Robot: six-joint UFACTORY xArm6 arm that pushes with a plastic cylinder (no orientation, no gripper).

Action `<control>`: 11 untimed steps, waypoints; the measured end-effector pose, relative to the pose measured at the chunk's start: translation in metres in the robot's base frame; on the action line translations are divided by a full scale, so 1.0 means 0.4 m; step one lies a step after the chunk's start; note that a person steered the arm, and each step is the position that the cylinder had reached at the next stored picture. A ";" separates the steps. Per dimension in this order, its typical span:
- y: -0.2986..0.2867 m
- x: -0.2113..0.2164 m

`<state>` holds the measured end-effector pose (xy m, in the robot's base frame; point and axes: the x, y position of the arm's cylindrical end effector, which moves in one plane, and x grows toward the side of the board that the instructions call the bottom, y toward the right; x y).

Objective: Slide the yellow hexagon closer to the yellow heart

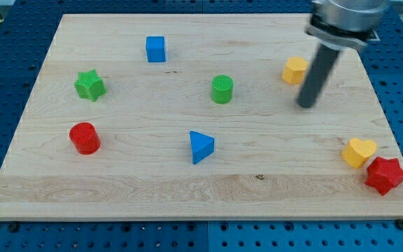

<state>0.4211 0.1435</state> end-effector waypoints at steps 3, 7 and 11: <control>0.003 -0.181; 0.176 -0.065; 0.239 -0.004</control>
